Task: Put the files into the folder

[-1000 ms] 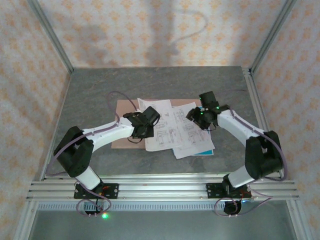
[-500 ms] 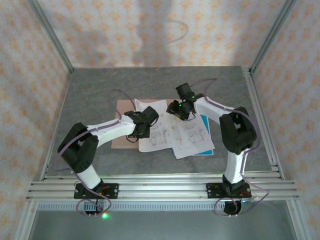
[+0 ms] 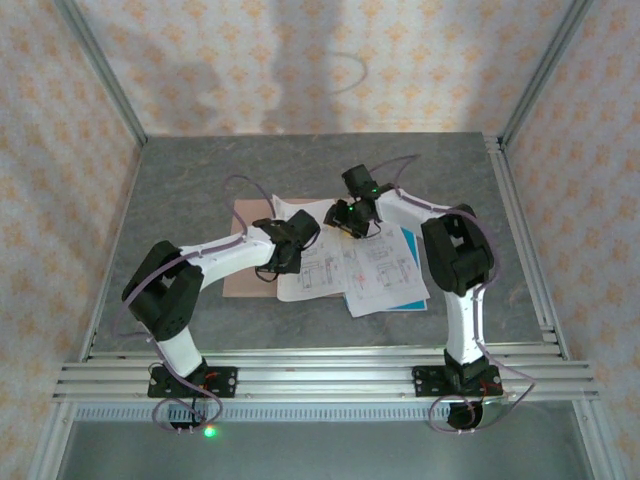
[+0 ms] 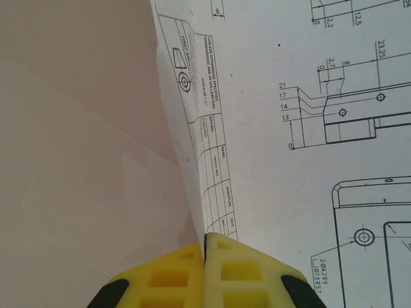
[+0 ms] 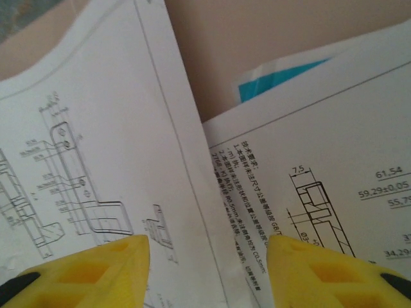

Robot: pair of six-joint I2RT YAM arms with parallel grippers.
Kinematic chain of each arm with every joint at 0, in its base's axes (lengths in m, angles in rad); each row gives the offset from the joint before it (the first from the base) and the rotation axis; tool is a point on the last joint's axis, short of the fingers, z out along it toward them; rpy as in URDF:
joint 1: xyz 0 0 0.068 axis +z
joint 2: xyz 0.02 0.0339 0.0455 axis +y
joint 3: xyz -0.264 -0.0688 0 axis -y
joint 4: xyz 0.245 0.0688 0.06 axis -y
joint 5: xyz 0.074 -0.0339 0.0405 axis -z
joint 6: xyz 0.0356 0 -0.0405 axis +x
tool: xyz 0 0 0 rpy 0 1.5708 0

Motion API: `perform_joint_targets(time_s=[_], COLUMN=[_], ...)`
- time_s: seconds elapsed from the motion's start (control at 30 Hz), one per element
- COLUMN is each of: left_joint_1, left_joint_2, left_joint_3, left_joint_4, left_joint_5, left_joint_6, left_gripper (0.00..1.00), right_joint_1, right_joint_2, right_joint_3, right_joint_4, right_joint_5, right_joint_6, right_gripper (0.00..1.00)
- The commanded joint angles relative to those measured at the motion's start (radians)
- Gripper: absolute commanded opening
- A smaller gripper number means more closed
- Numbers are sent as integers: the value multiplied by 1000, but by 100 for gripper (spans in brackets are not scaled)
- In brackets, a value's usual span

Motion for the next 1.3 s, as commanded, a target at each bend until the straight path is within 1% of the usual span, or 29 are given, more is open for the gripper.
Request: perform_joint_targets(time_s=[0.0,0.27,0.5,0.7,0.83,1.07,1.27], left_joint_1=[7,7,8,7,7,8,7], left_joint_2=[13,20,25,28,27,25,29], left_joint_3=[26,29,30,38,38,40,44], left_joint_4=[-28,-24,-19,-22,-20,-20,-20], left_joint_5=[-25,-21,-23,-28,-29,-31,-34], left_joint_6=[12,11,12,20,20,21,23], left_gripper=[0,0,0,0,0,0,0], right_joint_1=[6,17,18,18,22,42,79], right_joint_2=[13,9,-82,-159,-179,-173,-184], right_joint_3=[21,30,-32,-113,-151,-181,-177], right_joint_4=[6,5,43,115,146,159,100], right_joint_5=[-14,-60,-96,-148,-184,-195,-160], right_joint_6=[-16,-26,-7,32,46,40,-10], right_gripper=[51,51,49,47,45,42,38])
